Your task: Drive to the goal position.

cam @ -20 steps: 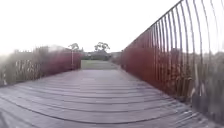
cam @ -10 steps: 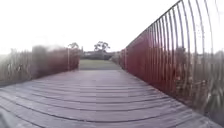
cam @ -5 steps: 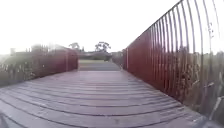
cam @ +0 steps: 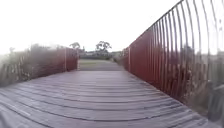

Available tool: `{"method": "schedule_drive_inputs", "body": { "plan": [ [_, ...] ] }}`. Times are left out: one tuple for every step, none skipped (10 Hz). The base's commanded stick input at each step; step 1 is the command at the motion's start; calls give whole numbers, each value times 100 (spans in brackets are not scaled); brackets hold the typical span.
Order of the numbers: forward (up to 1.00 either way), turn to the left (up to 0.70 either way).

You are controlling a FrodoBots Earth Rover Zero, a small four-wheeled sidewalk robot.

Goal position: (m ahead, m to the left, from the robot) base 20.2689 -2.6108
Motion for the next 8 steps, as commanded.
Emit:
{"method": "schedule_drive_inputs", "body": {
  "plan": [
    [70,0],
    [70,0],
    [70,0],
    [70,0],
    [70,0],
    [70,0],
    [70,0],
    [70,0]
  ]
}}
